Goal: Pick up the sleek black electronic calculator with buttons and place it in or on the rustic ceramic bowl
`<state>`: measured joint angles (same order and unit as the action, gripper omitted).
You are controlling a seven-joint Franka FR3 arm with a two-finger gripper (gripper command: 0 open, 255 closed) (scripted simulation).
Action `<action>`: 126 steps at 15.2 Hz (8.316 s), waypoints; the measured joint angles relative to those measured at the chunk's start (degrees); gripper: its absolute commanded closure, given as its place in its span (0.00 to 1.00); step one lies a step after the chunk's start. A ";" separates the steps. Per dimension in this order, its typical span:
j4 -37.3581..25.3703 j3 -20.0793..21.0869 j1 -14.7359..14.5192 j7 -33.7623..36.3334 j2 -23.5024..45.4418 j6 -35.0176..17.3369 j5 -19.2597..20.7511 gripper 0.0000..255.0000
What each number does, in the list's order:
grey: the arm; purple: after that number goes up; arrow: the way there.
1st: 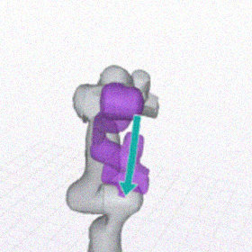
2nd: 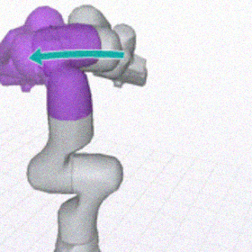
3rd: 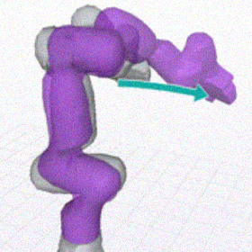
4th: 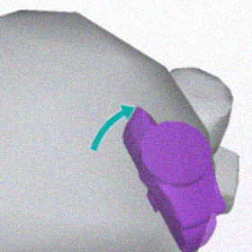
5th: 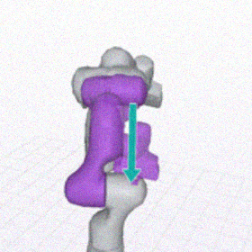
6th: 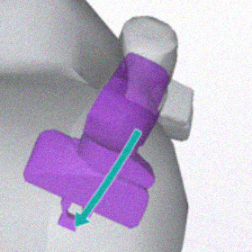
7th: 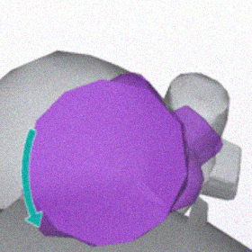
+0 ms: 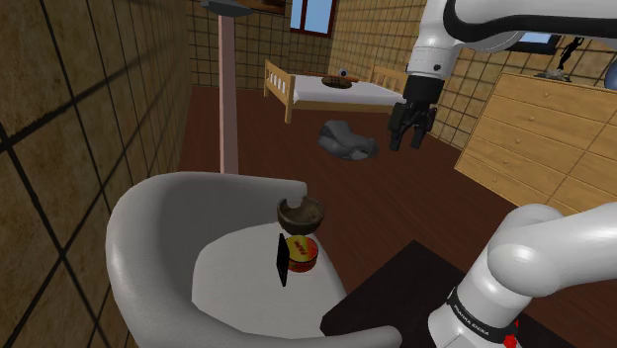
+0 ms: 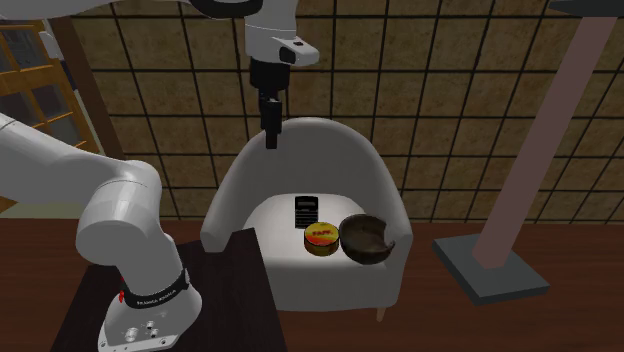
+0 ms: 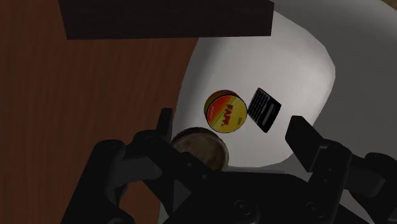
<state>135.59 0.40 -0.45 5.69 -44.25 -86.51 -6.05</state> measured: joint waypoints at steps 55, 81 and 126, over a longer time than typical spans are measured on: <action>6.13 27.04 -3.21 48.10 55.96 -64.88 20.17 1.00; 3.11 30.11 -1.80 36.16 38.49 -47.13 3.87 1.00; -11.38 15.69 9.23 14.69 50.23 -43.83 9.85 1.00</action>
<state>124.21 16.09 8.79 20.38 5.98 -130.34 3.80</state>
